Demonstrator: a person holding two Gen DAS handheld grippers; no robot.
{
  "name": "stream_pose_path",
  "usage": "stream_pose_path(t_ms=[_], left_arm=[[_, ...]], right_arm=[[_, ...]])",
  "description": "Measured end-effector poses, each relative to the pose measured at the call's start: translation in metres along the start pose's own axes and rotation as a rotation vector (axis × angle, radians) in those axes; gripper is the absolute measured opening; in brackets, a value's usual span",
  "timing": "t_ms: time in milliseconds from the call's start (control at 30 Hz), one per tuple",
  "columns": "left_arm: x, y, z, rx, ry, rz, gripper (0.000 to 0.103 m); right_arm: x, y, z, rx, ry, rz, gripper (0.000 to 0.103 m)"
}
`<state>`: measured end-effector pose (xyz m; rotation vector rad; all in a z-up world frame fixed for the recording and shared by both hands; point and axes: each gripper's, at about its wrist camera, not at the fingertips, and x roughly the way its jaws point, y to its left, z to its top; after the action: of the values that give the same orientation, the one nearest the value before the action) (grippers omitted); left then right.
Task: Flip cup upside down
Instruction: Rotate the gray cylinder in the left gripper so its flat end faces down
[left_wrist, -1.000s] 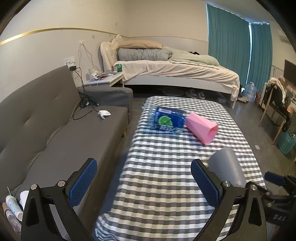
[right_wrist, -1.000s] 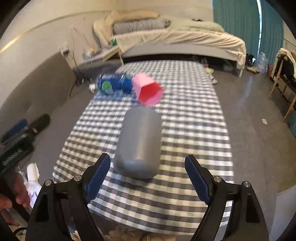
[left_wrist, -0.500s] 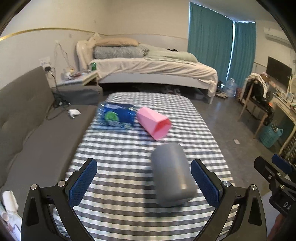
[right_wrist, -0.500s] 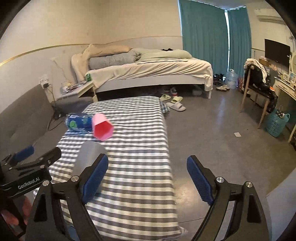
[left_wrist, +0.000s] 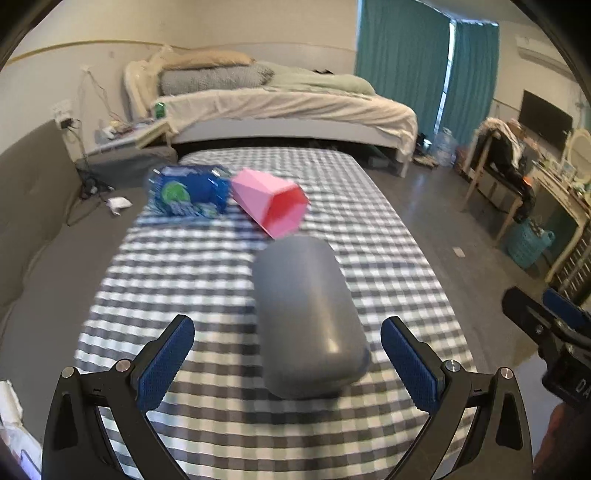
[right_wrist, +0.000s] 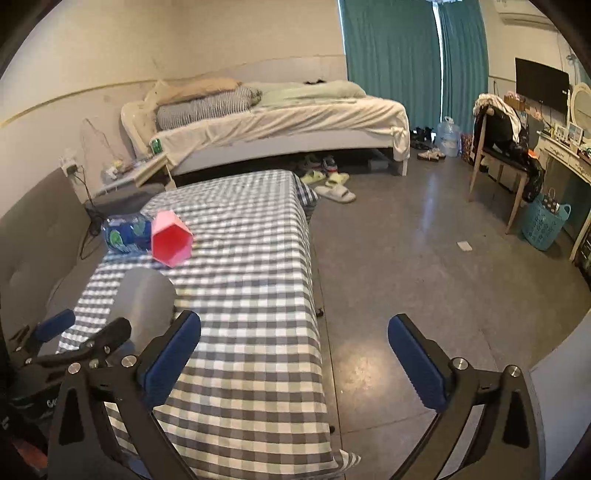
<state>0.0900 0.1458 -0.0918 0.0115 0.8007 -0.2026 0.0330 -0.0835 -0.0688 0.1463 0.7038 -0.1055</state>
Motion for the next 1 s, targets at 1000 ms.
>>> stream_pose_path(t_ms=[1000], left_arm=[[-0.008, 0.009, 0.010, 0.064, -0.045, -0.038, 0.077]], right_arm=[[0.013, -0.007, 0.000, 0.066, 0.004, -0.023, 0.102]])
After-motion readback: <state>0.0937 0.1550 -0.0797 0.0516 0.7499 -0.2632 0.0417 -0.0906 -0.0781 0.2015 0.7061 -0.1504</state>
